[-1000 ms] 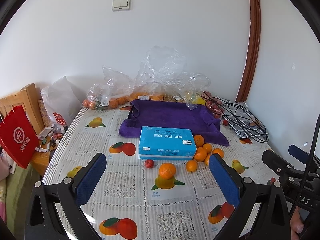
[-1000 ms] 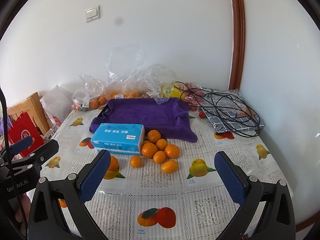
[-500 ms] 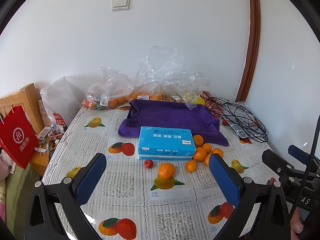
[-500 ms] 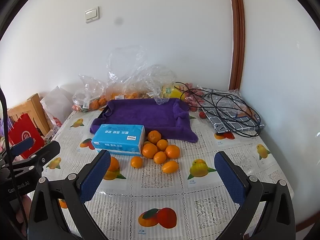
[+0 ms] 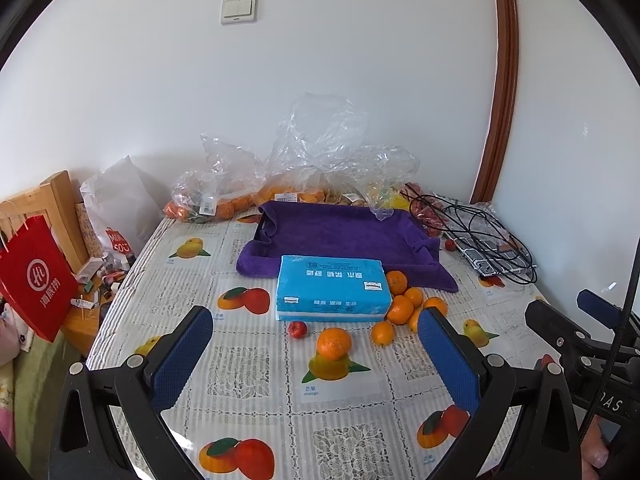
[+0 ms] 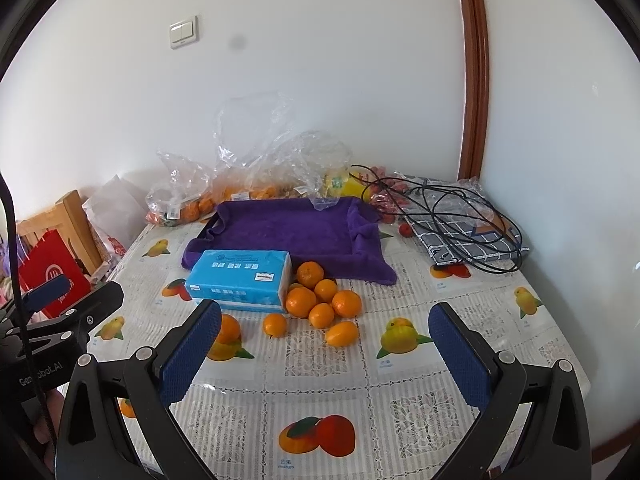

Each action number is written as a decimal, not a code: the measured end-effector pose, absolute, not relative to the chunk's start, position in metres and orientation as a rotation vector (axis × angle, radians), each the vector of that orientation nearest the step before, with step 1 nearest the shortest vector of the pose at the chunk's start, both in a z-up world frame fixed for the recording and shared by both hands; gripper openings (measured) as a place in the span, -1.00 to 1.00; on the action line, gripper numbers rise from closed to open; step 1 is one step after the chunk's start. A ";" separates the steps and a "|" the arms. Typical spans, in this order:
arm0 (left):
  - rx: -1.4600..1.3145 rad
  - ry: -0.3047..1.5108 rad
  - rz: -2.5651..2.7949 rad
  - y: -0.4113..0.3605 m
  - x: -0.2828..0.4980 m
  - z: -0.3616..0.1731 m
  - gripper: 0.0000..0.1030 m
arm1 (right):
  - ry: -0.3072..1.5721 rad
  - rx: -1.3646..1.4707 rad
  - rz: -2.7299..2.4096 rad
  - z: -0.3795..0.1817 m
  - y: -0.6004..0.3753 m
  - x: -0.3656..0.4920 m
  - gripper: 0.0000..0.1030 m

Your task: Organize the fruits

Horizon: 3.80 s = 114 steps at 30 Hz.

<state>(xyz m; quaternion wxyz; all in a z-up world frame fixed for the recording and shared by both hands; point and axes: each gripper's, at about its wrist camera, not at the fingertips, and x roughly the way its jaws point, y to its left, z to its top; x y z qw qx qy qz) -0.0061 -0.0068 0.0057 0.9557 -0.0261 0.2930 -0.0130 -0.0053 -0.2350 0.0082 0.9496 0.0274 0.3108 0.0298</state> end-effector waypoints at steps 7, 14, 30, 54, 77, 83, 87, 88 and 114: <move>-0.070 0.606 -0.021 -0.005 -0.003 0.005 1.00 | 0.633 0.061 0.070 0.007 -0.237 -0.004 0.99; -0.068 0.584 0.012 -0.003 0.002 0.001 1.00 | 0.654 0.064 0.086 -0.003 -0.237 0.007 0.99; 0.014 0.643 -0.016 -0.016 0.048 -0.026 1.00 | 0.669 0.019 0.032 -0.036 -0.253 0.046 0.99; -0.103 0.857 -0.015 0.037 0.106 -0.115 0.99 | 0.928 0.074 0.134 -0.164 -0.248 0.111 0.13; -0.096 0.953 -0.098 0.037 0.140 -0.144 0.29 | 0.903 0.061 0.153 -0.165 -0.251 0.115 -0.35; -0.083 0.954 -0.143 0.031 0.147 -0.149 0.26 | 0.913 0.089 0.151 -0.170 -0.252 0.120 -0.33; -0.087 0.960 -0.148 0.030 0.150 -0.154 0.09 | 0.902 0.077 0.144 -0.171 -0.248 0.123 -0.35; -0.090 0.958 -0.148 0.030 0.150 -0.155 0.03 | 0.901 0.075 0.145 -0.171 -0.248 0.123 -0.36; -0.123 0.946 -0.148 0.037 0.129 -0.147 -0.54 | 0.880 0.091 0.155 -0.156 -0.249 0.103 -0.37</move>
